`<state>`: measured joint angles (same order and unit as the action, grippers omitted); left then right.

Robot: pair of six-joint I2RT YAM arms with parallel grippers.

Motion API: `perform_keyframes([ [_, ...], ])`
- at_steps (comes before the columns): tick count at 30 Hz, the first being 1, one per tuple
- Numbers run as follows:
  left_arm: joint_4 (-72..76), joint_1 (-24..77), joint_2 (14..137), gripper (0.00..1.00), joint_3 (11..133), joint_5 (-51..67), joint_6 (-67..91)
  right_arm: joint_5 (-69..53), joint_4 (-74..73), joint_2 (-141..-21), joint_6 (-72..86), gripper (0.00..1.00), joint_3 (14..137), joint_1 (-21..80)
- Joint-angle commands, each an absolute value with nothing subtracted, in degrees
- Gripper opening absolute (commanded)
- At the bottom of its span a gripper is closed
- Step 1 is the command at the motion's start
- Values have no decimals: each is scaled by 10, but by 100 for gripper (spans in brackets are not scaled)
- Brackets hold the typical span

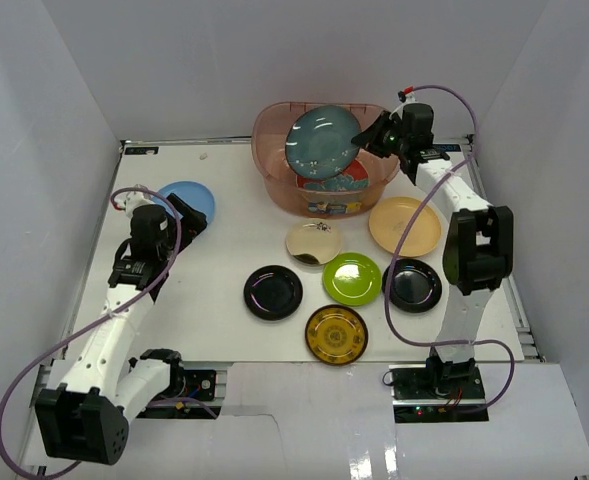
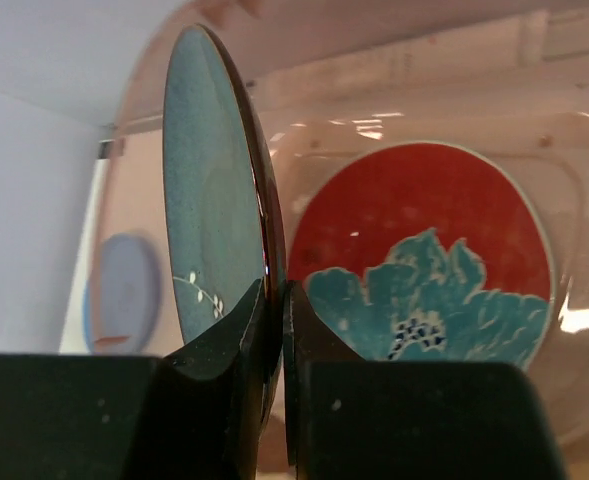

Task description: Place the plates into the plastic bin on the countertop

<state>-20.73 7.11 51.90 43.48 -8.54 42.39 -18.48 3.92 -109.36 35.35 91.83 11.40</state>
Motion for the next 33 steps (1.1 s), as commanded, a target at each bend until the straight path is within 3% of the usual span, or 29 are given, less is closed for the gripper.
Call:
perform_keyframes([
  [1,-174,70,551,98,440,-96,446,-218,56,-1135,357,8,1013,113],
  [12,-98,59,632,98,397,-138,499,-184,78,-1197,340,10,970,105],
  [15,-80,30,683,98,392,-120,526,-165,70,-1201,325,25,953,108],
  [16,-70,14,708,98,392,-113,536,-150,65,-1201,310,38,950,109],
  [19,-48,2,741,98,394,-102,548,-118,44,-1198,267,60,945,118],
  [25,-5,-61,798,98,389,-84,577,-75,26,-1193,229,90,953,131],
  [28,21,-87,843,97,402,-66,577,-63,16,-1183,209,98,960,140],
  [33,20,-107,905,91,437,-51,563,-104,25,-1112,207,98,941,143],
])
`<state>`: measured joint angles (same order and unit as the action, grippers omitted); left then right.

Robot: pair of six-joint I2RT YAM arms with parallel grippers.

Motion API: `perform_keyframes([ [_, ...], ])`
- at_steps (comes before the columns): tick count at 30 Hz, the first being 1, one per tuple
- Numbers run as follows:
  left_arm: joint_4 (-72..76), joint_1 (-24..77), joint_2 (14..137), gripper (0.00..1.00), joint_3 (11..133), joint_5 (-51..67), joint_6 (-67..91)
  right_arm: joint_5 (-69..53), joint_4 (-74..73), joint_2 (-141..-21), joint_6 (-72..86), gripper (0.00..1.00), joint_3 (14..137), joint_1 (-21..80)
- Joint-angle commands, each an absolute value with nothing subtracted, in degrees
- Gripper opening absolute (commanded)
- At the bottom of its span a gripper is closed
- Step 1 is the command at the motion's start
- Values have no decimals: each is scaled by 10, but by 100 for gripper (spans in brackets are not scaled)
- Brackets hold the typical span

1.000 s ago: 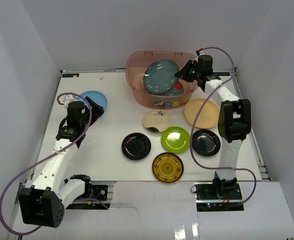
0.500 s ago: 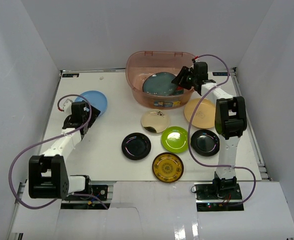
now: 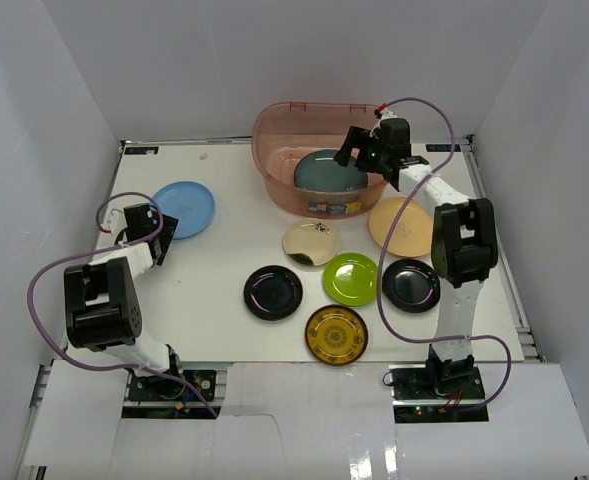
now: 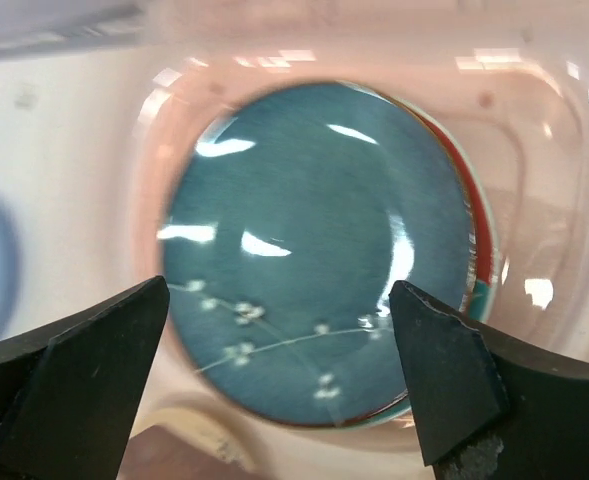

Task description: Place the plates into the plastic bin on the countertop

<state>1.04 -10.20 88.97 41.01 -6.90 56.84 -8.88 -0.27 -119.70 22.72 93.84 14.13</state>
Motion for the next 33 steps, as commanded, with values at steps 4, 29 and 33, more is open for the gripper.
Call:
perform_keyframes([
  [4,18,-112,939,86,463,-48,564,-115,59,-1015,213,88,865,142],
  [29,37,-83,721,0,525,93,508,-31,157,-776,379,80,338,-162],
  [33,14,21,712,0,604,69,467,-64,204,-823,391,68,328,-162],
])
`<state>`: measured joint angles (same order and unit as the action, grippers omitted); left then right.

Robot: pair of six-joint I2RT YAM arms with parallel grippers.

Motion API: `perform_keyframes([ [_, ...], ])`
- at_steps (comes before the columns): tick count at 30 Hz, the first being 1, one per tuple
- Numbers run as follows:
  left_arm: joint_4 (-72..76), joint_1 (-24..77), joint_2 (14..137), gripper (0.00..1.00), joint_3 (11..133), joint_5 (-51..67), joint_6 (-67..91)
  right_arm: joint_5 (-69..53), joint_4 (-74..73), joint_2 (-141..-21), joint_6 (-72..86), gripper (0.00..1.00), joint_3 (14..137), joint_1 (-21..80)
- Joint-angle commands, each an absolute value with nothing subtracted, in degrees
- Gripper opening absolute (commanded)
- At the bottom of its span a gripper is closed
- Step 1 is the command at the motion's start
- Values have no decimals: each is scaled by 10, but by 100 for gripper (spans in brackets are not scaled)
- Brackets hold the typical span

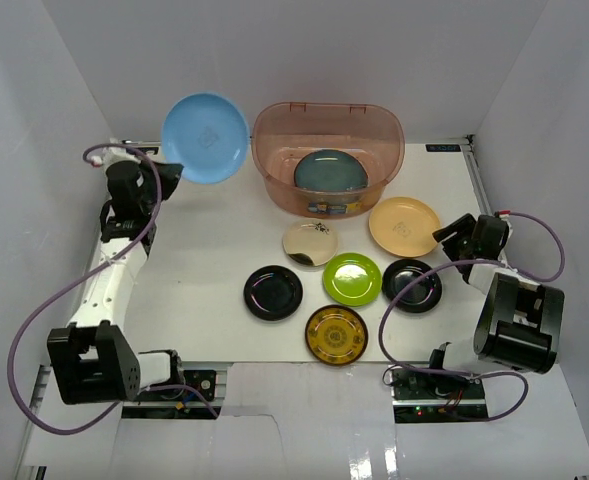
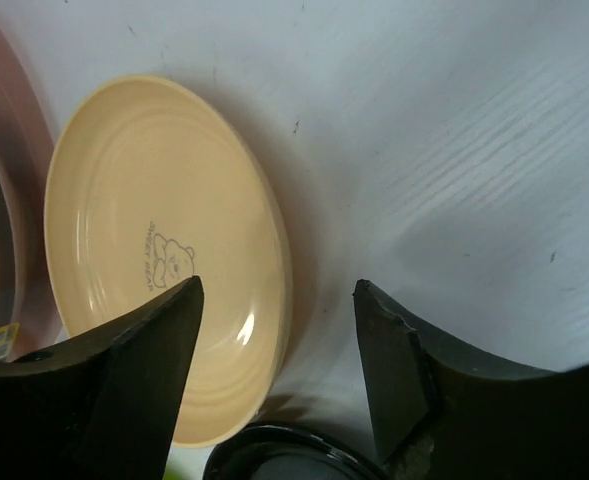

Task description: Place the plates into the plastic bin on the countertop

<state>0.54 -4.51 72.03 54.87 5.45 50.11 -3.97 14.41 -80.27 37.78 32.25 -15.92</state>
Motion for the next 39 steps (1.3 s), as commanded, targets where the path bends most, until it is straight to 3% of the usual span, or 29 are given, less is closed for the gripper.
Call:
perform_keyframes([
  [1,5,66,722,0,626,51,457,-74,218,-841,402,66,325,-162],
  [7,-64,180,866,0,786,11,417,-98,246,-895,410,59,335,-162],
  [11,-91,229,968,0,886,-31,392,-119,259,-924,425,44,339,-162],
  [15,-149,258,1083,0,1023,-36,361,-127,276,-926,445,16,337,-162],
  [18,-197,271,1166,0,1126,-38,347,-118,265,-898,449,8,339,-162],
  [21,-236,279,1229,0,1203,-37,332,-96,254,-850,453,8,332,-165],
  [23,-245,281,1259,6,1232,-33,329,-84,240,-805,454,8,332,-170],
  [28,-248,282,1270,36,1230,-23,334,-65,206,-698,453,8,365,-186],
  [30,-244,282,1269,42,1232,-17,334,-61,188,-652,445,8,384,-186],
  [34,-234,282,1261,66,1238,34,335,-90,172,-615,430,8,439,-184],
  [39,-203,282,1182,72,1219,63,336,-114,124,-693,375,8,580,-96],
])
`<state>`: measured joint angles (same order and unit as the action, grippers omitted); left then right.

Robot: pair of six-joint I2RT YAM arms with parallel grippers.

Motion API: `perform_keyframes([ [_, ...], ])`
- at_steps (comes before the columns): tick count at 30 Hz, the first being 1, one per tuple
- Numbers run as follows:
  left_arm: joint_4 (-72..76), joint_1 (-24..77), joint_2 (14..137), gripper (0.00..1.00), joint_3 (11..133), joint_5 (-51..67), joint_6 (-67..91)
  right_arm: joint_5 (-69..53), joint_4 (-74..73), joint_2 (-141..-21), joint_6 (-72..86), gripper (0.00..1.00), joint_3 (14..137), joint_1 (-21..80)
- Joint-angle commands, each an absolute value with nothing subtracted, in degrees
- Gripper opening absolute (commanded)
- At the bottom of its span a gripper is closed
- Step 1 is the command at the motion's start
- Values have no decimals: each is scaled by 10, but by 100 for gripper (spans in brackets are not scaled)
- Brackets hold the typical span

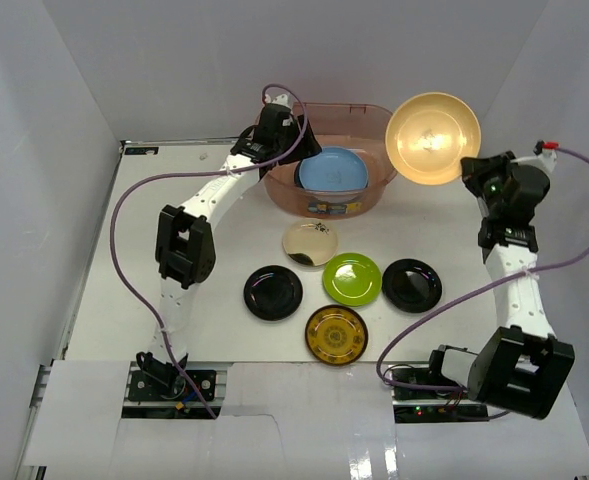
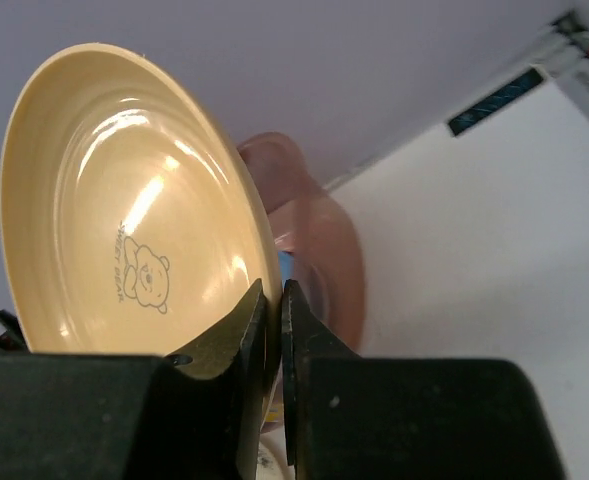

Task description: Place the plates into the plastic bin on the countertop

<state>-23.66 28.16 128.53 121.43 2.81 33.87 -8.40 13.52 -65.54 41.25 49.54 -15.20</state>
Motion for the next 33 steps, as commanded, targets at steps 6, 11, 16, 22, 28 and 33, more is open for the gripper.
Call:
perform_keyframes([
  [6,-165,281,974,84,1036,45,299,-52,36,-851,294,8,766,46],
  [11,-152,278,781,94,781,9,313,-25,-55,-1001,230,8,936,98],
  [16,-192,272,634,97,538,-17,328,16,-102,-1105,174,9,1024,128],
  [22,-273,271,574,98,397,-4,374,49,-134,-1172,162,16,1086,157],
  [28,-239,271,562,98,315,47,432,55,-141,-1178,165,55,1096,163],
  [33,-208,271,591,98,284,83,439,48,-189,-1144,153,77,1132,164],
])
